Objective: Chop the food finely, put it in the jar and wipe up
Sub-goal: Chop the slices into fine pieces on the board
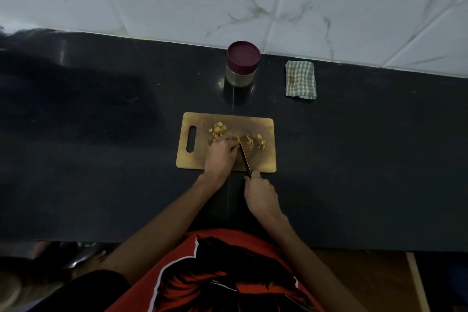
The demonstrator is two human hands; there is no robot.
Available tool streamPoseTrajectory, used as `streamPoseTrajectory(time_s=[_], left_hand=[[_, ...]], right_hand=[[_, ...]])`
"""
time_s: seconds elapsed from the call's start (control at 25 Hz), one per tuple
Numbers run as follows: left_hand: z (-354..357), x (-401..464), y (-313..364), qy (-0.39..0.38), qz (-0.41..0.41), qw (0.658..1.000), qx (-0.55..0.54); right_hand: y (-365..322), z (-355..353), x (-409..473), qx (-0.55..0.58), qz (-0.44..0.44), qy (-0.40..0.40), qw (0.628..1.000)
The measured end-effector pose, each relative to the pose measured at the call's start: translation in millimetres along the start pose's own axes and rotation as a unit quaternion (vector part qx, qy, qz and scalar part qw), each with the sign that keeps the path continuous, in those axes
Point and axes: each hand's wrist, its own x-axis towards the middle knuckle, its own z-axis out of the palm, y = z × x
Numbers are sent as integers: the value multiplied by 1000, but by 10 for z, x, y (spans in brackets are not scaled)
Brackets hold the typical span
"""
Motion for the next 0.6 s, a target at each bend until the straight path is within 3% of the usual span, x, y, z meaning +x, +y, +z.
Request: streamPoseTrajectory(time_s=[0.24,0.6], left_hand=[[23,19,-21,-4,-10,1000,16],[16,8,-40,-6,-9,1000,-6]], right_hand=[[42,-116,124,44,16,50,998],[-49,-90,238,7,-30,31,999]])
